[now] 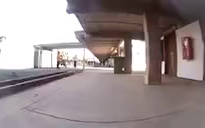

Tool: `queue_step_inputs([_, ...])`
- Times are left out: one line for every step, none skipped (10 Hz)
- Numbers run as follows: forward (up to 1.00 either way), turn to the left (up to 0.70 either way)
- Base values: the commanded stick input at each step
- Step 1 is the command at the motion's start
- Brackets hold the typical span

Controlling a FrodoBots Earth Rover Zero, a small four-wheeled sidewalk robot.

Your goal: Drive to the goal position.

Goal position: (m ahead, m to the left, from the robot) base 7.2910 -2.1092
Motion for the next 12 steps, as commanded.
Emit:
queue_step_inputs([0.70,0.00])
queue_step_inputs([0.70,0.00])
queue_step_inputs([0.70,0.00])
queue_step_inputs([0.70,0.00])
queue_step_inputs([0.70,0.00])
queue_step_inputs([0.70,0.00])
queue_step_inputs([0.70,0.00])
queue_step_inputs([0.70,0.00])
queue_step_inputs([0.70,0.00])
queue_step_inputs([0.70,0.00])
queue_step_inputs([0.70,0.00])
queue_step_inputs([0.70,0.00])
